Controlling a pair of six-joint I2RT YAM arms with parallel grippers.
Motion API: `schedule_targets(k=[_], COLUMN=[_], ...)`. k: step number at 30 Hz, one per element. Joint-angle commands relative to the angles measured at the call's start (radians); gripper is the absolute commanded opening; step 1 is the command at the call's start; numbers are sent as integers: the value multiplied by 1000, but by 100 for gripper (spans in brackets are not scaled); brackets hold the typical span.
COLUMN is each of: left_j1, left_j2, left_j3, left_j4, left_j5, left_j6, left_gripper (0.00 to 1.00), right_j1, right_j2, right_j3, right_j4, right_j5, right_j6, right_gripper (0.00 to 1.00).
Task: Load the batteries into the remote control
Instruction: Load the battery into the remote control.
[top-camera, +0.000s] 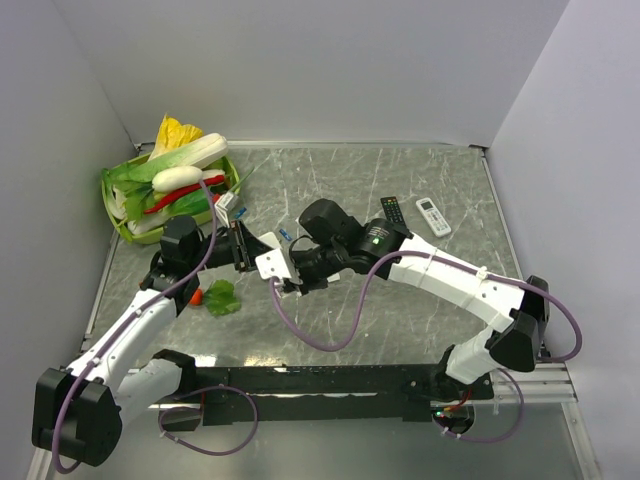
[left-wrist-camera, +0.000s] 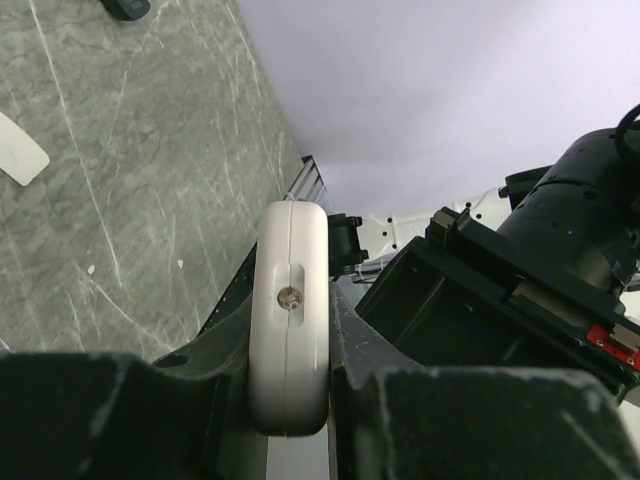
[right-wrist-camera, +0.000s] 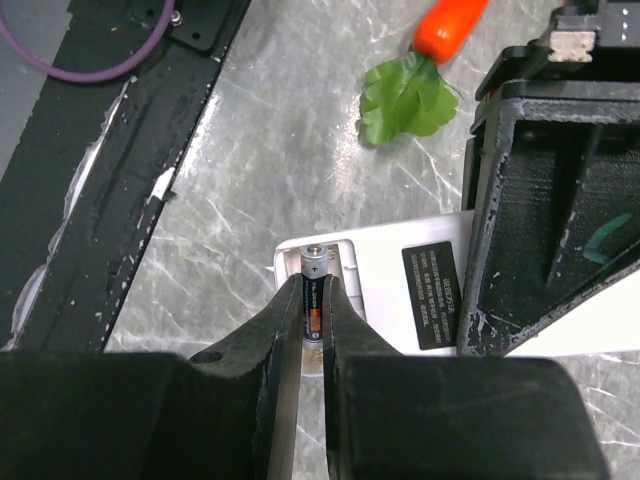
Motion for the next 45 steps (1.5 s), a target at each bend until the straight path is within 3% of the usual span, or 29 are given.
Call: schedule_targets(k=[1, 6, 13, 25, 34, 45], left_j1=[3, 3, 3, 3, 4, 4], left_j2=[-4, 2, -3, 3, 17, 14], left_j3=[60, 77, 84, 80, 89, 84], left_j4=[-5, -52, -65, -77, -84, -86], left_j5=[20, 9, 2, -3, -1, -7], left_j6=[29, 52, 48, 29, 32, 25], left_gripper=[2, 2, 2, 2, 2, 2], right_j1=[12, 32, 48, 49, 51, 49], right_j2=[28, 46, 58, 60, 77, 75], right_j3=[60, 86, 93, 100, 128, 113], right_j4=[-87, -138, -141, -172, -227, -176], right_j5=[55, 87, 83, 37, 5, 54], right_j6=[-63, -86, -85, -92, -117, -106], right_gripper=[0, 0, 13, 26, 27, 28])
